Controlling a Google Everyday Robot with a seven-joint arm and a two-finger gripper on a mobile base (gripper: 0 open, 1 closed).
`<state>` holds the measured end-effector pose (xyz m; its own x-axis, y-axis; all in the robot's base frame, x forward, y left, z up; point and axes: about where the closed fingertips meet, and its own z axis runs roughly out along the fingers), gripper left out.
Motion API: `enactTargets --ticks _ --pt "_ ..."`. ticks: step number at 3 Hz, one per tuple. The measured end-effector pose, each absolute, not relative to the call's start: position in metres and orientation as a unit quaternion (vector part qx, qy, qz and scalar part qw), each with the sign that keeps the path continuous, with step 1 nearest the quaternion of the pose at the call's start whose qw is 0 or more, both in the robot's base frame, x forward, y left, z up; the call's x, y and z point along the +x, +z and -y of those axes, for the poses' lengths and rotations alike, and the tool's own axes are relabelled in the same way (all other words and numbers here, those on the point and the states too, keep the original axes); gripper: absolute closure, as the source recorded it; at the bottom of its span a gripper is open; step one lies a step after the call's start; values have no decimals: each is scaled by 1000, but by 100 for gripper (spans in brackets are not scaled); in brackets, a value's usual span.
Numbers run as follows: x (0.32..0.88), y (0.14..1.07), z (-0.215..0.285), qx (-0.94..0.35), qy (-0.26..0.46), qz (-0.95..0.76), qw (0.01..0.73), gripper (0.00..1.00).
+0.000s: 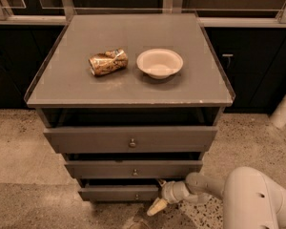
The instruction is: Open bottom drawer
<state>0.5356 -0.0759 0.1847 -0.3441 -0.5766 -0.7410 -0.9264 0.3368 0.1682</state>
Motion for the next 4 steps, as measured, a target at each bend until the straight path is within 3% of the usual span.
enactTargets --ticks 2,4 --pt "509 198 62 -500 368 -731 283 0" --pt "493 195 76 -475 378 -752 259 0"
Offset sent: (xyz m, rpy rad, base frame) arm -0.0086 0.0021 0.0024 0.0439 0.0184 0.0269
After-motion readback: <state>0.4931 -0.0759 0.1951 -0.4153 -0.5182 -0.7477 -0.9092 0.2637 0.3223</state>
